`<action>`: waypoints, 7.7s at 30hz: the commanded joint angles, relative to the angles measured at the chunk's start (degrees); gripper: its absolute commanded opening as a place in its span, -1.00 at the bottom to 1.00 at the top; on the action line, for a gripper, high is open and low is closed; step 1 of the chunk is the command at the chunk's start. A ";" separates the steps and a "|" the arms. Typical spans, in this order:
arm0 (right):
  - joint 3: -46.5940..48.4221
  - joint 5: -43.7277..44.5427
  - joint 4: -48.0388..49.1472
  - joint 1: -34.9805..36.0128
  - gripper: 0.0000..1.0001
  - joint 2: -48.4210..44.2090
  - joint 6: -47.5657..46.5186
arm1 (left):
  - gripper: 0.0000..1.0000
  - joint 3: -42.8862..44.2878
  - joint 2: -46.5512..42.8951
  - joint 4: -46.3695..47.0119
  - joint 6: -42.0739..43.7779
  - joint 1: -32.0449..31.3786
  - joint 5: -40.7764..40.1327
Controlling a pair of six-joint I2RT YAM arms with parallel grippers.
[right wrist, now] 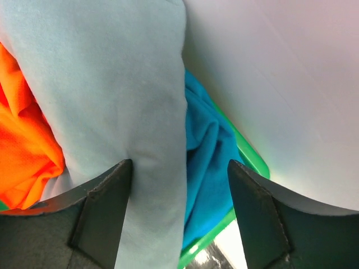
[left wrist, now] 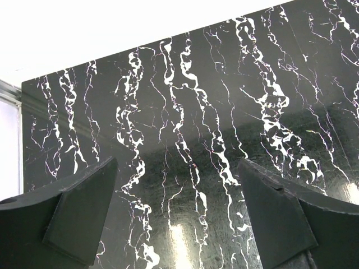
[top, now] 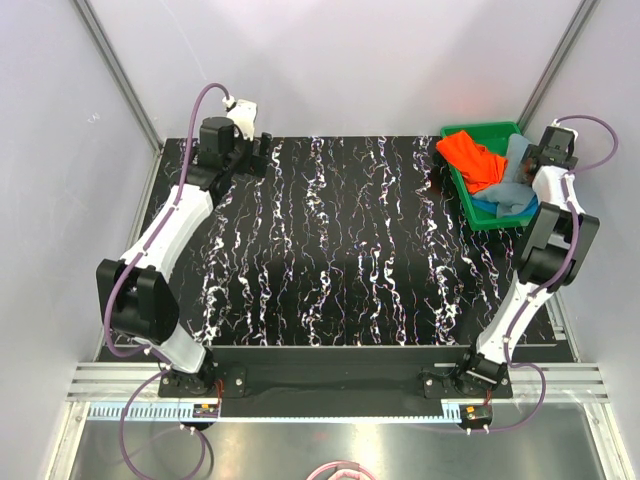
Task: Fold and stack the t-shirts
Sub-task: Grab the tshirt from the pile, then move the tshirt to the center of the board, then flatten the tshirt out
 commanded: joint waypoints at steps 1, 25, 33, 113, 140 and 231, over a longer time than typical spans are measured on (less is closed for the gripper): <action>-1.37 2.70 1.33 -0.39 0.54 -6.55 1.80 | 0.90 2.45 0.25 2.87 -0.02 0.00 -0.76; -8.49 2.18 2.30 -5.23 0.56 -6.12 3.65 | 0.91 2.01 -0.63 1.99 1.56 -2.19 -1.29; -5.68 -2.65 2.04 -5.14 0.46 -1.55 3.20 | 0.92 3.59 0.52 1.90 2.26 -3.51 -1.55; -16.06 -39.21 -26.62 43.29 0.44 -22.82 -27.74 | 0.93 -6.87 -2.83 -18.31 3.32 6.86 -1.11; 0.47 -48.54 -24.24 64.01 0.45 -4.99 -35.99 | 0.98 1.30 -6.95 -27.98 -3.71 20.99 6.44; -17.38 -21.02 -14.74 62.54 -1.00 -23.51 -26.33 | 0.67 -17.41 -7.40 -31.84 14.04 -2.54 11.71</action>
